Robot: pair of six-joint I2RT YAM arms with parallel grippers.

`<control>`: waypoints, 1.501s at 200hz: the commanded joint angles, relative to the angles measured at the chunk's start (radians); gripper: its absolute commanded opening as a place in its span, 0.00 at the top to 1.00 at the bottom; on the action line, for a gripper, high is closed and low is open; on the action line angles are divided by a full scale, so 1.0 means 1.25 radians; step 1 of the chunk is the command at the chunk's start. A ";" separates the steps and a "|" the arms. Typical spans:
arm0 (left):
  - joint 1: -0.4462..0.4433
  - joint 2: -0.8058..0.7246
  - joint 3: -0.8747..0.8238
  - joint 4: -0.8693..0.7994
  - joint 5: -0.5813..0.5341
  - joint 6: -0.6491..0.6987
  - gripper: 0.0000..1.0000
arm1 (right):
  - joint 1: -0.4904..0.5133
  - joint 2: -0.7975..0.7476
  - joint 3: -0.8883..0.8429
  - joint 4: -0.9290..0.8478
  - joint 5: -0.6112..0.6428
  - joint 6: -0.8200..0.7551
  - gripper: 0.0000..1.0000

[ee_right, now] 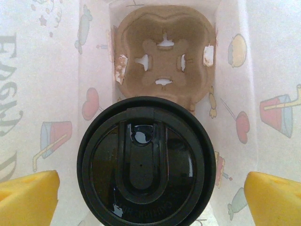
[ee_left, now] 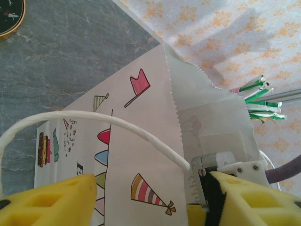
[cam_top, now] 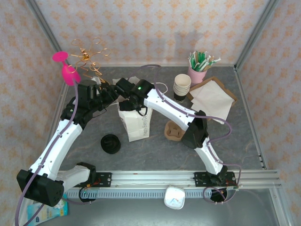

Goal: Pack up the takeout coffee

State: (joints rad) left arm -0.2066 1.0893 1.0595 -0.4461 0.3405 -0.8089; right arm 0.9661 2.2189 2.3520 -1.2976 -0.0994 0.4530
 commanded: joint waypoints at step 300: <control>0.004 0.029 0.012 -0.040 0.010 0.086 0.59 | 0.000 -0.034 0.013 -0.009 0.034 0.006 0.33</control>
State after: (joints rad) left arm -0.2066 1.1172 1.0538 -0.4591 0.3843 -0.7307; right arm 0.9661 2.2189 2.3562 -1.2976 -0.0933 0.4526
